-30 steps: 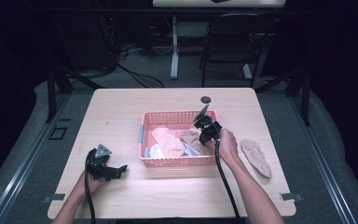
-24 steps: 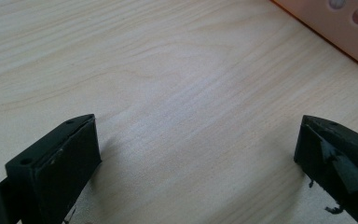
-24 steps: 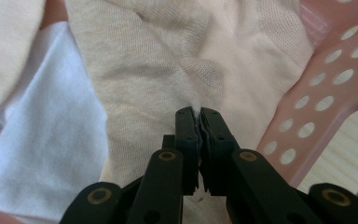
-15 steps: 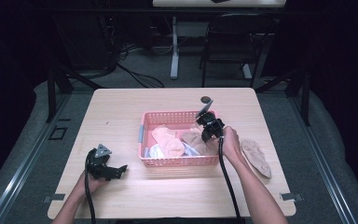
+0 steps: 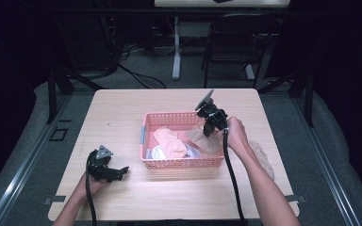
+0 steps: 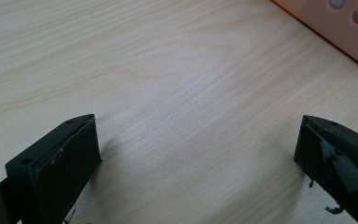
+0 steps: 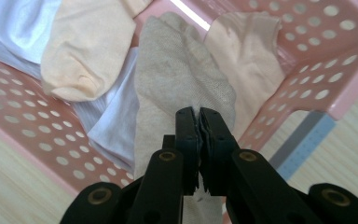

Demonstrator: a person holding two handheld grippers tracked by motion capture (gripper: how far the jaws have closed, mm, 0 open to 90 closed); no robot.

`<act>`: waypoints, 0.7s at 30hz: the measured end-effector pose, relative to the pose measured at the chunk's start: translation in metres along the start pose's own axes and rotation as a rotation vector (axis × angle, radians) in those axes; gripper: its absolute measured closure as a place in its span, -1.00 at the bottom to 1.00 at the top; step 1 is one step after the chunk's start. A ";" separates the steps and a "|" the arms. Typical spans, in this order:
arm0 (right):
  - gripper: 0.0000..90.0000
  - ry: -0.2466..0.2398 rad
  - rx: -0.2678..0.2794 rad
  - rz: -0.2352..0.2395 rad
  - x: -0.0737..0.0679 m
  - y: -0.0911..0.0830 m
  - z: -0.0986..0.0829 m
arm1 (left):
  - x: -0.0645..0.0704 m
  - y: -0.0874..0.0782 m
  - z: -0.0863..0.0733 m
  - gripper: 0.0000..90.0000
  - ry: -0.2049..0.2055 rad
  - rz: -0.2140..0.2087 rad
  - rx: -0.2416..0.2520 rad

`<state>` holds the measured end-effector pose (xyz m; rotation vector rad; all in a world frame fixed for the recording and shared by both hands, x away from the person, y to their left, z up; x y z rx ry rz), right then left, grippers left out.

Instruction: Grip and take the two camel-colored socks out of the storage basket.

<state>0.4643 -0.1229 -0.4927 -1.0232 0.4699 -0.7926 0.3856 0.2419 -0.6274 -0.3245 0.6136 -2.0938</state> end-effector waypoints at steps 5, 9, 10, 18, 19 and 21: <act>0.92 -0.020 -0.002 0.000 0.000 -0.017 0.006 | 0.000 0.000 0.000 -1.00 0.000 0.000 0.000; 0.92 -0.030 0.010 0.005 0.001 -0.033 0.012 | 0.000 0.001 0.001 -1.00 0.006 -0.006 0.001; 0.92 -0.024 0.013 0.006 0.000 -0.037 0.013 | -0.001 0.001 0.001 -1.00 0.008 -0.007 -0.001; 0.92 -0.036 0.038 0.009 -0.002 -0.058 0.020 | 0.000 0.001 0.001 -1.00 0.006 -0.005 0.001; 0.92 -0.044 0.034 0.003 -0.002 -0.059 0.019 | 0.000 0.001 0.001 -1.00 0.005 -0.005 0.001; 0.92 -0.039 0.038 0.004 -0.002 -0.062 0.018 | 0.000 0.001 0.001 -1.00 0.005 -0.005 0.001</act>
Point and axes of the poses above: each handheld gripper's, and its own axes: y roughly forward along the jaws, z roughly out of its top, x roughly to its right, the point moved 5 cm from there along y, roughly forward along the jaws, and after that the axes turned 12 degrees about x, right-handed, at the moved point
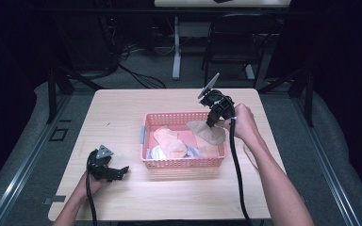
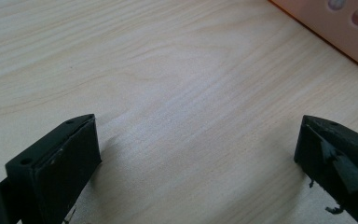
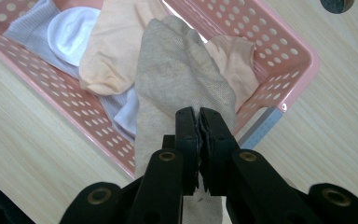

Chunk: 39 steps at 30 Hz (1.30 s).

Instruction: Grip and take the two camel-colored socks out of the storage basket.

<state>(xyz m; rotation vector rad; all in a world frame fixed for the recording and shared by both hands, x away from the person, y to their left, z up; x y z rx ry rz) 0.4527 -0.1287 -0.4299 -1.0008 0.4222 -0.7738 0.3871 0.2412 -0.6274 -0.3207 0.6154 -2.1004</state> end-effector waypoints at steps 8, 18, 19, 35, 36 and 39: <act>0.92 0.011 0.016 -0.031 0.010 -0.017 -0.009 | 0.000 0.000 0.000 -1.00 0.000 0.000 0.000; 0.92 0.050 0.038 -0.076 0.031 -0.043 -0.033 | 0.000 0.000 0.000 -1.00 0.001 0.000 0.000; 0.92 0.058 0.040 -0.082 0.034 -0.045 -0.037 | 0.000 0.000 0.000 -1.00 0.001 0.000 0.000; 0.91 0.191 0.007 -0.174 0.088 -0.059 -0.106 | 0.000 0.000 0.000 -1.00 0.000 0.000 0.000; 0.91 0.196 0.001 -0.180 0.091 -0.058 -0.109 | 0.000 0.000 0.000 -1.00 0.000 0.001 0.000; 0.91 0.231 -0.009 -0.186 0.100 -0.052 -0.122 | 0.000 0.000 0.000 -1.00 -0.001 0.001 0.000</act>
Point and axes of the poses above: each handheld gripper's, and its own axes: y roughly forward along the jaws, z roughly out of its top, x roughly to its right, the point moved 5 cm from there along y, roughly forward along the jaws, and after that the axes turned 12 degrees about x, right-handed, at the moved point
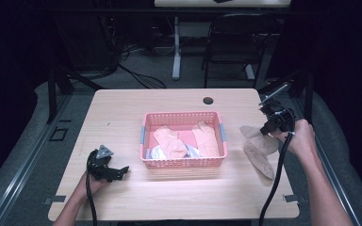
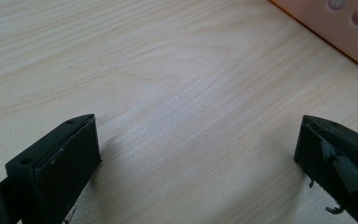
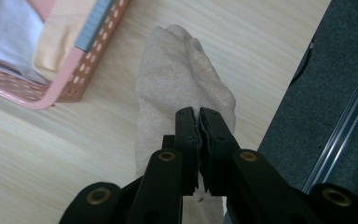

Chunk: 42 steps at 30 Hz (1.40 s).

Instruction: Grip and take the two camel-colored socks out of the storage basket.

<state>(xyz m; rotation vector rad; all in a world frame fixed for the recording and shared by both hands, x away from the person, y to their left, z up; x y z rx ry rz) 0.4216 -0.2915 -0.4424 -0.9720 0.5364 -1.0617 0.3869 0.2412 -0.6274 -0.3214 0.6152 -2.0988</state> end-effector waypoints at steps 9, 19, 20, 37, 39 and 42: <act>0.90 0.069 -0.054 0.020 0.014 0.040 -0.027 | 0.000 0.000 0.000 -1.00 0.000 0.000 0.000; 0.69 0.113 -0.094 0.048 0.015 0.075 -0.049 | 0.000 0.000 0.000 -1.00 0.000 0.001 0.000; 0.58 0.116 -0.090 0.050 0.015 0.075 -0.051 | 0.000 0.000 0.000 -1.00 0.000 0.001 0.000; -0.73 0.151 0.086 0.058 0.000 0.029 -0.083 | 0.000 0.000 0.000 -1.00 0.001 0.000 0.000; -0.78 0.152 0.102 0.072 -0.004 0.025 -0.090 | 0.000 0.000 0.000 -1.00 0.001 -0.001 0.000; -0.84 0.141 0.104 0.062 -0.009 0.023 -0.105 | 0.000 0.000 0.000 -1.00 0.001 -0.001 0.001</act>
Point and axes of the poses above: each handheld gripper's, and its own axes: y roughly forward along the jaws, z roughly out of its top, x roughly to its right, the point moved 5 cm from there along y, roughly forward along the jaws, and after that the axes turned 12 degrees about x, right-handed, at the moved point
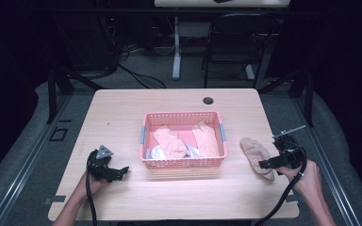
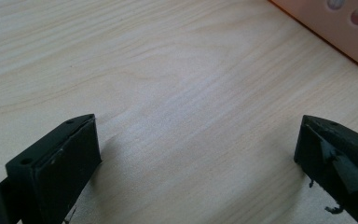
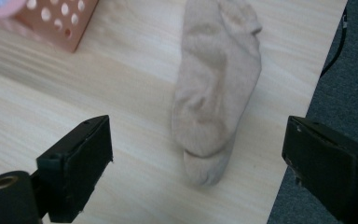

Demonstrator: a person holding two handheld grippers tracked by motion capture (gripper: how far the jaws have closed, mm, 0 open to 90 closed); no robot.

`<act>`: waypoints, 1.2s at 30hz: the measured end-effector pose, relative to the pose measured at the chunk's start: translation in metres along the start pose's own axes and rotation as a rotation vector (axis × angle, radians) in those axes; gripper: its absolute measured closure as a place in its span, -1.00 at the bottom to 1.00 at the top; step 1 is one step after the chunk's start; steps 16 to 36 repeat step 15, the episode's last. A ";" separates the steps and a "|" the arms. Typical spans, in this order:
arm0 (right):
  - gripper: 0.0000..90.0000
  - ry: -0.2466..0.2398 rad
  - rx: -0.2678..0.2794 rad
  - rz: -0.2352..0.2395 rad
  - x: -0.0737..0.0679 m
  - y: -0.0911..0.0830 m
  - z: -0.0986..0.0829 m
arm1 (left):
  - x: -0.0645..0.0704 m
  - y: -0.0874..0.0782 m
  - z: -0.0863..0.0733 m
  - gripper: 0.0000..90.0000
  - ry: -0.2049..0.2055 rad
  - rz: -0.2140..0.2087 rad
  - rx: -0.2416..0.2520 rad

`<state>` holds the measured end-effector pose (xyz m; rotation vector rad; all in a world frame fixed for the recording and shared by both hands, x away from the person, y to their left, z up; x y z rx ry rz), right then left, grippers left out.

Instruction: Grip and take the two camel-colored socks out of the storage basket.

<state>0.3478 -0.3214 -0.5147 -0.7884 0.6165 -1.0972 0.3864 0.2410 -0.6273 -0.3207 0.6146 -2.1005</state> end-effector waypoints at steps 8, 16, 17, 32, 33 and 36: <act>-0.87 0.010 -0.018 0.020 -0.002 0.001 -0.028 | 0.000 0.000 0.000 -1.00 0.002 -0.002 0.001; -0.87 0.015 -0.054 0.026 0.001 0.005 -0.034 | 0.000 0.000 0.000 -1.00 0.004 -0.011 -0.004; -0.87 0.015 -0.054 0.026 0.001 0.005 -0.034 | 0.000 0.000 0.000 -1.00 0.004 -0.011 -0.004; -0.87 0.015 -0.054 0.026 0.001 0.005 -0.034 | 0.000 0.000 0.000 -1.00 0.004 -0.011 -0.004; -0.87 0.015 -0.054 0.026 0.001 0.005 -0.034 | 0.000 0.000 0.000 -1.00 0.004 -0.011 -0.004; -0.87 0.015 -0.054 0.026 0.001 0.005 -0.034 | 0.000 0.000 0.000 -1.00 0.004 -0.011 -0.004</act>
Point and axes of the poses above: each handheld gripper's, and its own axes: y roughly forward along the jaws, z roughly out of its top, x roughly to its right, the point moved 5 cm from there along y, roughly forward along the jaws, and after that the axes turned 12 degrees about x, right-handed, at the moved point
